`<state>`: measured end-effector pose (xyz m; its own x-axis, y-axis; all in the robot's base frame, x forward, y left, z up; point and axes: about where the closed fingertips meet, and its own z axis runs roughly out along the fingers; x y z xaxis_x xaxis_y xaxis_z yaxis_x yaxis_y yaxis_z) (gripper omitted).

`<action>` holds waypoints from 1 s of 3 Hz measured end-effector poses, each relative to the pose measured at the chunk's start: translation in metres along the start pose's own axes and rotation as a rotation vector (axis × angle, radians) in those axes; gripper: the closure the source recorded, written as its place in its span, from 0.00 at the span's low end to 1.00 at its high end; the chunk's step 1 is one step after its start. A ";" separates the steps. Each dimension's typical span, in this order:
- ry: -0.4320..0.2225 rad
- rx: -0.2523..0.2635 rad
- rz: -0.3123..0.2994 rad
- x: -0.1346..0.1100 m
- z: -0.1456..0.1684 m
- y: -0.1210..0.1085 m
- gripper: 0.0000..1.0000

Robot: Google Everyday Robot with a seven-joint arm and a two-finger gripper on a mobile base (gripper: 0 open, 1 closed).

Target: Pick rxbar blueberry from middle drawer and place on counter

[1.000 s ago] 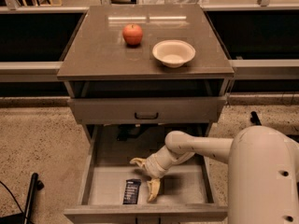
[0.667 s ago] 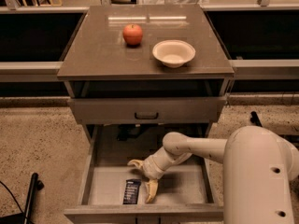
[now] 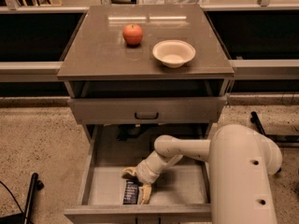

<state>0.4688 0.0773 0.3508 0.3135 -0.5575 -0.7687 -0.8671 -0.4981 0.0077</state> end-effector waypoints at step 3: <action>-0.046 -0.002 0.013 0.000 0.002 0.000 0.71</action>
Offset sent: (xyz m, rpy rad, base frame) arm 0.0034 -0.0014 -0.0027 0.0358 0.0306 -0.0141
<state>0.4684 0.0788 0.3495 0.2839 -0.5328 -0.7972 -0.8703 -0.4921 0.0189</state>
